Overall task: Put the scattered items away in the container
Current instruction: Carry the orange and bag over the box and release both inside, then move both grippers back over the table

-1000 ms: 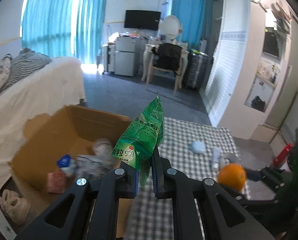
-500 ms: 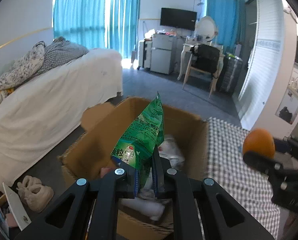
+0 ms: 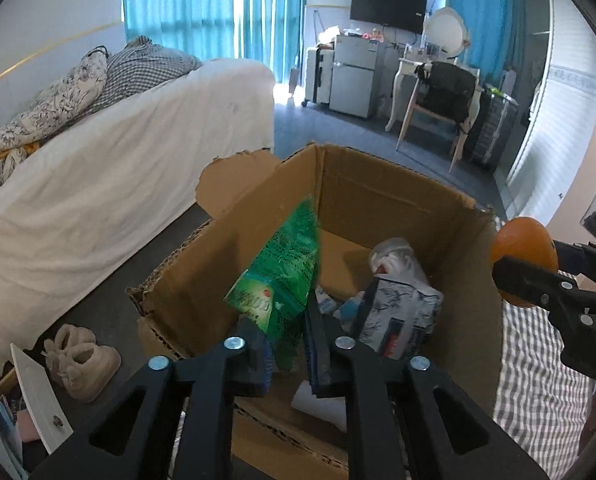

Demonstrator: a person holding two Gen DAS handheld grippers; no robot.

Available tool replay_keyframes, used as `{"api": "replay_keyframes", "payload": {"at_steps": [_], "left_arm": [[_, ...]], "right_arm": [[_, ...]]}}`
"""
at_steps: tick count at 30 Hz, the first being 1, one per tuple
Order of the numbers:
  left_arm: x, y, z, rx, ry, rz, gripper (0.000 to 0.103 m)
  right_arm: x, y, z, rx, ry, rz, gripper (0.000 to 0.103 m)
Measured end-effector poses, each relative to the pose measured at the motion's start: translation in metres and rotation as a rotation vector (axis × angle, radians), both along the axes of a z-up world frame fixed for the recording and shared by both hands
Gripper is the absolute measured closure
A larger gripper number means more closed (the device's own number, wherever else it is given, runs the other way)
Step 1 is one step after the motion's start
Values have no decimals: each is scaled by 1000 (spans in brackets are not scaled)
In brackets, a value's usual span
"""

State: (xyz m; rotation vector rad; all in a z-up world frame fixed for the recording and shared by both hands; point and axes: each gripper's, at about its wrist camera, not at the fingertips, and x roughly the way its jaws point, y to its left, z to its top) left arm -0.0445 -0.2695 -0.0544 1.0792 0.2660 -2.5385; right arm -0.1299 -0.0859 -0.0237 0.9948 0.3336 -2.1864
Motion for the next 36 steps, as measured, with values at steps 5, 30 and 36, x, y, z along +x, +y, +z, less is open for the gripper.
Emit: {"api": "replay_keyframes", "payload": {"at_steps": [5,30,36], "left_arm": [[4,-5,7,-9,30,10,44],[22,27,53,-33,111,-35,28],[16,76,68,-36,142,-118,19]], "right_arm": [[-6,-10,-9,6,-15,7,46],[9,51,24,28,134,-144,11],[8,132,33,31,141,-272,10]]}}
